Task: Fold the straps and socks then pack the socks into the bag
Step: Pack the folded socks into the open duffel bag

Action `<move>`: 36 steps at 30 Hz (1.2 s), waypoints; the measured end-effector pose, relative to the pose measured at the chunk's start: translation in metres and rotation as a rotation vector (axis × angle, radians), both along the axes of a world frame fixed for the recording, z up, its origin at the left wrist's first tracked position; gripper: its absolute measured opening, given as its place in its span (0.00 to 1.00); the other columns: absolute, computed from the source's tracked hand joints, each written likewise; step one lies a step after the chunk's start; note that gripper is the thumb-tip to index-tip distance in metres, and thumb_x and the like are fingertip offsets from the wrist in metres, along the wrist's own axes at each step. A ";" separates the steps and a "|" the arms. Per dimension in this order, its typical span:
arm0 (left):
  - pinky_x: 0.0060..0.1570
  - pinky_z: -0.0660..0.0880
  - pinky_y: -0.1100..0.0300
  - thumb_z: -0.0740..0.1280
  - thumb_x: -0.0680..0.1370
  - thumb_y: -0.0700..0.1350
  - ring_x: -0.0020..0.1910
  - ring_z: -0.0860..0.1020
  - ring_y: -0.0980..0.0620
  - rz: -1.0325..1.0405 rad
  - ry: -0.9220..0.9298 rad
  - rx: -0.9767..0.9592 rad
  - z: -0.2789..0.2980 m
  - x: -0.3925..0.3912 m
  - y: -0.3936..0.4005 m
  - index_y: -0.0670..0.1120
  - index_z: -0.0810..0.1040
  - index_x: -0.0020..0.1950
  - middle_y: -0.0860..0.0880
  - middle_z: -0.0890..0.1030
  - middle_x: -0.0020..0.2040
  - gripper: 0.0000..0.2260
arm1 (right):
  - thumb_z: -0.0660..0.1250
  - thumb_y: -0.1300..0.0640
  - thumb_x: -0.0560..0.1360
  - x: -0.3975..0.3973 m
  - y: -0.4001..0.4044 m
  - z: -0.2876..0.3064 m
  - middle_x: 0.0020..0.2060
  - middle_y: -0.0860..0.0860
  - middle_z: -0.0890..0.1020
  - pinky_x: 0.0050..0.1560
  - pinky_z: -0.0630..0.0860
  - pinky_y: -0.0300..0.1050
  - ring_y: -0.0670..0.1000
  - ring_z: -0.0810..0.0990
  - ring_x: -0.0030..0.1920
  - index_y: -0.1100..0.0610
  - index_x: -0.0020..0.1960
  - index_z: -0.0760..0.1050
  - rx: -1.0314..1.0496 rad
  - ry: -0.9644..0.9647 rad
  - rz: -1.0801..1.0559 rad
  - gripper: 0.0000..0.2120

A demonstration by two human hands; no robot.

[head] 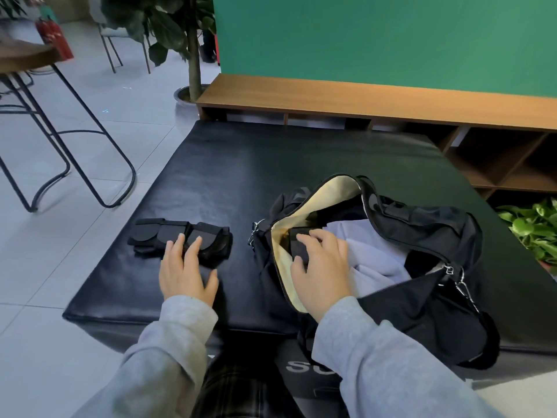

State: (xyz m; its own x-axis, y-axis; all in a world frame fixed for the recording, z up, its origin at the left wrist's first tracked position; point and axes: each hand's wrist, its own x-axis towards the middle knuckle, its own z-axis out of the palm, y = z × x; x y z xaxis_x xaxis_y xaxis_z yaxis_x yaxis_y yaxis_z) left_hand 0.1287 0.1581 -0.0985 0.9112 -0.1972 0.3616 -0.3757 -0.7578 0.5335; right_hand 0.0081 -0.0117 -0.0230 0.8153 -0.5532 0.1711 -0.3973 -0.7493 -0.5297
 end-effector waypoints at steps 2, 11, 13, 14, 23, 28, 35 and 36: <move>0.70 0.52 0.45 0.76 0.66 0.40 0.74 0.56 0.42 0.021 0.030 0.089 -0.004 0.004 0.004 0.43 0.69 0.69 0.42 0.64 0.73 0.33 | 0.61 0.60 0.74 0.004 0.011 -0.002 0.59 0.48 0.72 0.61 0.68 0.48 0.49 0.62 0.58 0.53 0.60 0.76 0.017 -0.188 0.059 0.15; 0.73 0.44 0.52 0.70 0.72 0.49 0.76 0.50 0.47 0.044 0.038 0.192 -0.013 0.012 0.007 0.45 0.62 0.73 0.46 0.59 0.75 0.32 | 0.61 0.63 0.75 0.033 0.063 -0.005 0.59 0.48 0.70 0.61 0.68 0.42 0.46 0.70 0.58 0.54 0.63 0.72 0.257 -0.179 0.324 0.17; 0.72 0.45 0.51 0.70 0.72 0.48 0.75 0.52 0.46 0.031 0.031 0.189 -0.015 0.013 0.007 0.44 0.64 0.73 0.44 0.60 0.75 0.31 | 0.61 0.60 0.77 0.043 0.067 -0.009 0.65 0.48 0.65 0.64 0.64 0.39 0.46 0.66 0.64 0.51 0.68 0.67 0.313 -0.058 0.316 0.20; 0.72 0.46 0.51 0.69 0.72 0.48 0.75 0.53 0.45 0.026 0.023 0.191 -0.017 0.014 0.008 0.43 0.65 0.72 0.44 0.61 0.74 0.30 | 0.60 0.59 0.77 0.048 0.068 -0.011 0.68 0.48 0.63 0.66 0.63 0.39 0.47 0.65 0.67 0.50 0.70 0.65 0.353 0.006 0.305 0.21; 0.70 0.42 0.55 0.50 0.72 0.55 0.74 0.57 0.50 -0.015 -0.032 0.229 -0.022 0.015 0.011 0.47 0.70 0.69 0.51 0.70 0.70 0.29 | 0.59 0.57 0.77 0.092 0.074 -0.019 0.74 0.57 0.55 0.72 0.54 0.50 0.57 0.51 0.74 0.43 0.75 0.54 0.457 0.283 0.263 0.29; 0.68 0.49 0.53 0.55 0.72 0.52 0.69 0.61 0.51 -0.030 -0.133 0.185 -0.023 0.016 0.012 0.47 0.75 0.64 0.49 0.76 0.64 0.23 | 0.58 0.55 0.77 0.109 0.073 -0.020 0.75 0.57 0.53 0.71 0.51 0.49 0.58 0.47 0.74 0.40 0.74 0.54 0.461 0.326 0.283 0.30; 0.65 0.56 0.52 0.56 0.71 0.53 0.62 0.66 0.49 -0.036 -0.141 0.168 -0.025 0.016 0.014 0.48 0.77 0.61 0.47 0.80 0.57 0.22 | 0.60 0.54 0.76 0.112 0.074 -0.030 0.71 0.54 0.61 0.69 0.55 0.44 0.55 0.53 0.71 0.44 0.73 0.60 0.428 0.304 0.267 0.26; 0.64 0.56 0.54 0.56 0.71 0.53 0.62 0.66 0.50 -0.040 -0.133 0.154 -0.025 0.016 0.015 0.48 0.77 0.61 0.48 0.80 0.57 0.22 | 0.60 0.54 0.76 0.111 0.073 -0.030 0.69 0.54 0.63 0.68 0.56 0.44 0.55 0.55 0.70 0.46 0.72 0.61 0.435 0.288 0.258 0.25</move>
